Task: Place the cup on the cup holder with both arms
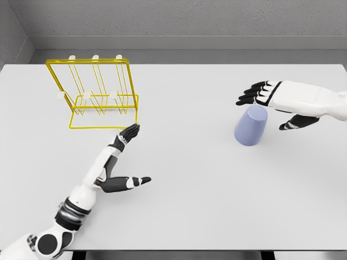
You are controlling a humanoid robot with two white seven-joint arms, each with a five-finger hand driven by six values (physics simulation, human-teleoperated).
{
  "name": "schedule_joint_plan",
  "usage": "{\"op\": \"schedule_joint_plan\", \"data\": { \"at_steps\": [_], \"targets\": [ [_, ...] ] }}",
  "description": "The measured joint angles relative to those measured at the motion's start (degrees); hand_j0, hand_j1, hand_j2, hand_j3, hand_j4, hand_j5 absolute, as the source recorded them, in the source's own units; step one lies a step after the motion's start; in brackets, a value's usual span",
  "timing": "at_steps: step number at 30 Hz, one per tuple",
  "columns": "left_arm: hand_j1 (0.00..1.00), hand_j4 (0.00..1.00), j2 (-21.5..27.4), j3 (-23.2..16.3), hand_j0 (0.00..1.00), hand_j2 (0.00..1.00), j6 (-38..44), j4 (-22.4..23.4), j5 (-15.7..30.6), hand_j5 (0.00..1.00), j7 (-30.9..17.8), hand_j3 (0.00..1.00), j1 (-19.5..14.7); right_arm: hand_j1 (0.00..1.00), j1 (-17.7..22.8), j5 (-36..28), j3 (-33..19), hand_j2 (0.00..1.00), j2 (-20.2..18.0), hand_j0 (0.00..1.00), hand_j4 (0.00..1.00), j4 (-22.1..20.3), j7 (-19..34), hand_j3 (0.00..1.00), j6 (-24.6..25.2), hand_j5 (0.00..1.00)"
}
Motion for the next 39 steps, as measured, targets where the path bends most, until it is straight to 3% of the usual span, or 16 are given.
{"op": "schedule_joint_plan", "data": {
  "at_steps": [6, 9, 14, 20, 29, 39],
  "targets": [
    [1.00, 1.00, 0.09, -1.26, 1.00, 1.00, 1.99, -0.08, 0.31, 1.00, 0.14, 1.00, 0.09, 1.00, -0.61, -0.54, 0.52, 1.00, 1.17, 1.00, 1.00, 2.31, -0.23, 1.00, 0.01, 1.00],
    [1.00, 1.00, 0.14, -1.04, 1.00, 1.00, 3.71, -0.04, 0.66, 1.00, 0.11, 1.00, -0.09, 1.00, -4.57, -0.55, 2.68, 1.00, 2.35, 1.00, 1.00, 4.67, 0.87, 1.00, 0.04, 1.00],
    [1.00, 1.00, -0.05, -0.99, 1.00, 1.00, 4.69, 0.00, 6.08, 1.00, -0.03, 1.00, 0.62, 1.00, -5.54, -0.13, 4.89, 1.00, 3.57, 1.00, 1.00, 8.36, 4.78, 1.00, -0.01, 1.00],
    [1.00, 1.00, 0.26, -0.74, 1.00, 1.00, 4.80, -2.04, 12.03, 1.00, 0.19, 1.00, 1.94, 1.00, -7.47, -0.03, 6.32, 1.00, 4.07, 1.00, 1.00, 9.46, 6.43, 1.00, -0.01, 1.00],
    [1.00, 1.00, 0.31, -0.67, 1.00, 1.00, 9.57, -4.21, 12.90, 1.00, 0.15, 1.00, 2.29, 1.00, -8.53, 1.84, 8.10, 1.00, 6.77, 1.00, 1.00, 10.47, 6.68, 1.00, -0.02, 1.00],
    [1.00, 1.00, 0.86, 0.38, 1.00, 1.00, 10.40, -4.66, 12.07, 1.00, -0.06, 1.00, 2.81, 1.00, -8.70, 1.99, 8.64, 1.00, 7.10, 1.00, 1.00, 12.14, 6.68, 1.00, -0.01, 1.00]
  ]
}}
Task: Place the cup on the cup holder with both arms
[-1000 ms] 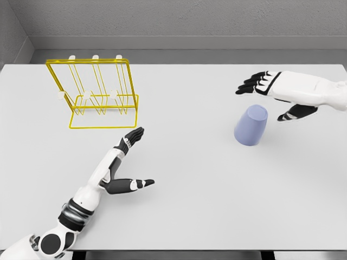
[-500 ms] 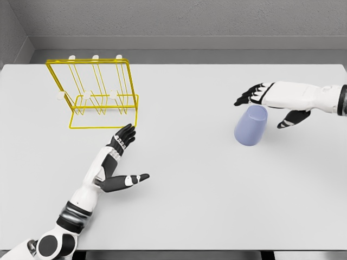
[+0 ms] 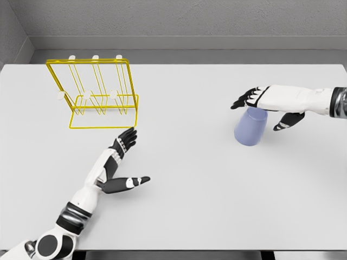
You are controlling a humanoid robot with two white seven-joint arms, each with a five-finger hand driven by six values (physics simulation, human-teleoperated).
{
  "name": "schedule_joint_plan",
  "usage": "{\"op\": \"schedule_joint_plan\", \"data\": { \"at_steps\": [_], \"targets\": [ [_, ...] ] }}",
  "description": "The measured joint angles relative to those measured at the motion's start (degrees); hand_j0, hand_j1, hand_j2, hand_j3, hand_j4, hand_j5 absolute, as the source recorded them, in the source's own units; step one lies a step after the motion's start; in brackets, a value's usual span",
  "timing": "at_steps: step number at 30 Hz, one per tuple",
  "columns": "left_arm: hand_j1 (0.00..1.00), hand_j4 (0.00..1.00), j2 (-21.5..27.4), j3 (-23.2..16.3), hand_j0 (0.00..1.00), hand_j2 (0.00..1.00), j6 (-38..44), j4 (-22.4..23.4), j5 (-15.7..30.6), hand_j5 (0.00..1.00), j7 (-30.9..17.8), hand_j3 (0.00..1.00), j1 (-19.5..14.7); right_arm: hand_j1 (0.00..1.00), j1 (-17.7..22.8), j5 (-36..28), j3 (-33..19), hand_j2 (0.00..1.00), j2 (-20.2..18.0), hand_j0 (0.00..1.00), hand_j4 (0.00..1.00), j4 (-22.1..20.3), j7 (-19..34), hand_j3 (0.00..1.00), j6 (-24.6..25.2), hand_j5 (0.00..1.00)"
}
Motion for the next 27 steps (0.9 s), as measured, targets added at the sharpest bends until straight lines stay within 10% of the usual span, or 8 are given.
{"op": "schedule_joint_plan", "data": {
  "at_steps": [27],
  "targets": [
    [1.00, 1.00, -0.24, 0.35, 1.00, 1.00, -0.38, -1.17, 0.28, 1.00, -0.17, 1.00, 1.23, 1.00, -1.41, -0.11, 1.88, 1.00, 4.66, 1.00, 1.00, 9.77, -0.70, 1.00, 0.00, 1.00]
  ]
}}
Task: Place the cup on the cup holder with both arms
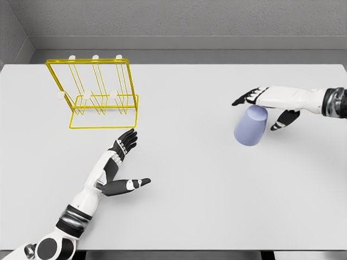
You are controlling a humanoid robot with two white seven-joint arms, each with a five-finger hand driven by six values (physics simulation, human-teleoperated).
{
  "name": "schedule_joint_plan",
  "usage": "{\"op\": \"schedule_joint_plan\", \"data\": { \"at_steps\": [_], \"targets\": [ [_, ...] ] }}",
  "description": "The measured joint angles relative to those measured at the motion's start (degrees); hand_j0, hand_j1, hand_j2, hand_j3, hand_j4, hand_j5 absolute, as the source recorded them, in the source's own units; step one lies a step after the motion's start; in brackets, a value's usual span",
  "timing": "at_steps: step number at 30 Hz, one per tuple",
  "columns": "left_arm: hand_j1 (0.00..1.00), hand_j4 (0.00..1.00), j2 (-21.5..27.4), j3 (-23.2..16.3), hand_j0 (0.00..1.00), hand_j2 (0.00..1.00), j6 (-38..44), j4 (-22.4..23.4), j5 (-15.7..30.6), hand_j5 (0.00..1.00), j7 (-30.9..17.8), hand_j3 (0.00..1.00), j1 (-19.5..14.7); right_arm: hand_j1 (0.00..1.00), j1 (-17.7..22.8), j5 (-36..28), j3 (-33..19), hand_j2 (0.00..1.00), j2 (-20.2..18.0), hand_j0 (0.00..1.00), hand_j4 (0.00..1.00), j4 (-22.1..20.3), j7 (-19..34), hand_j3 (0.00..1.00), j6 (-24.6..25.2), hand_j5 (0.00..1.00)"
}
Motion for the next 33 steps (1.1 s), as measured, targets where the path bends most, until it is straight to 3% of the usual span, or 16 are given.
{"op": "schedule_joint_plan", "data": {
  "at_steps": [23, 33],
  "targets": [
    [1.00, 1.00, 0.01, 0.02, 1.00, 1.00, -0.15, -0.14, 0.00, 1.00, 0.08, 1.00, 0.00, 1.00, -0.09, 0.22, 0.47, 1.00, 0.47, 1.00, 1.00, 0.08, 0.48, 1.00, 0.00, 1.00],
    [1.00, 1.00, 0.05, 0.02, 1.00, 1.00, -0.13, -0.10, -0.04, 1.00, 0.14, 1.00, 0.18, 0.86, -0.09, 0.22, 0.94, 0.86, 0.51, 0.86, 0.86, -0.02, 0.65, 0.86, 0.00, 0.86]
  ]
}}
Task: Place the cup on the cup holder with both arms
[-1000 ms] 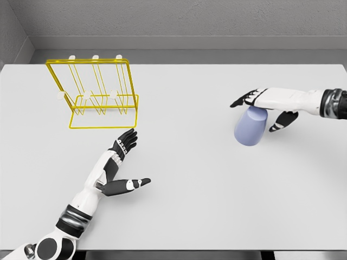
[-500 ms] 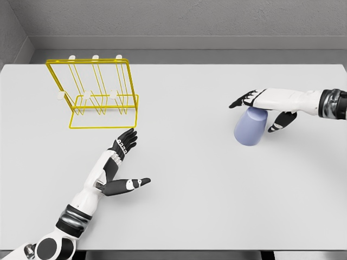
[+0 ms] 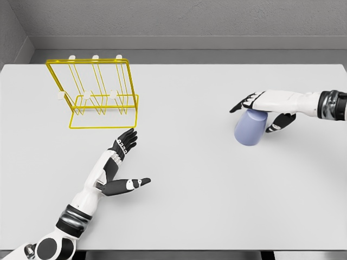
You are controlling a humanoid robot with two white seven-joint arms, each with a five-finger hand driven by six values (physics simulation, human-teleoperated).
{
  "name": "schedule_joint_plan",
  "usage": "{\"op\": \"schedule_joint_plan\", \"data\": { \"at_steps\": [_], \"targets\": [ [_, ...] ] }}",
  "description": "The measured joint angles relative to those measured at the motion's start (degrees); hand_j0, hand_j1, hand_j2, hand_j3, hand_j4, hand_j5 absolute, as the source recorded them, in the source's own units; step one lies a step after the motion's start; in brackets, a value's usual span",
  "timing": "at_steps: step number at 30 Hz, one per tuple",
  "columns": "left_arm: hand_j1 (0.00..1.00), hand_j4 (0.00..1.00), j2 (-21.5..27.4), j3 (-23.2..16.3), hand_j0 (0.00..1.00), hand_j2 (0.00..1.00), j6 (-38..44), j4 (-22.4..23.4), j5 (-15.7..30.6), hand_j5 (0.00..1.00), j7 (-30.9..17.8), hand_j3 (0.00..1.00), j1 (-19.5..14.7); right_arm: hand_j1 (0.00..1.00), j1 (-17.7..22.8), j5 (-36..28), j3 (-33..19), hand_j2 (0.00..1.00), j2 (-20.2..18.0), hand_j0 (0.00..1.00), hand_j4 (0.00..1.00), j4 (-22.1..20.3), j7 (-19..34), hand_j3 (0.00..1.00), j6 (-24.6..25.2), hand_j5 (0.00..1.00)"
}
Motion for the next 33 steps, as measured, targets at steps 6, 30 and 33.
{"op": "schedule_joint_plan", "data": {
  "at_steps": [6, 30, 33],
  "targets": [
    [1.00, 1.00, -0.04, 0.04, 1.00, 1.00, -0.07, -0.03, 0.04, 1.00, 0.02, 1.00, 0.18, 0.82, 0.00, -0.02, 0.11, 0.82, 0.00, 0.82, 0.82, 0.04, 0.05, 0.82, 0.01, 0.82],
    [1.00, 1.00, 0.12, 1.89, 1.00, 1.00, -0.08, -0.04, -0.11, 1.00, 0.21, 1.00, 0.88, 0.66, -1.67, -0.34, 0.59, 0.66, -0.52, 0.66, 0.66, -0.42, -0.35, 0.66, 0.02, 0.66],
    [1.00, 1.00, 0.20, 2.09, 1.00, 1.00, -0.02, -0.04, -0.12, 1.00, 0.18, 1.00, 0.97, 0.66, -2.02, -0.37, 0.60, 0.66, -0.58, 0.66, 0.66, -0.97, -0.48, 0.66, 0.00, 0.66]
  ]
}}
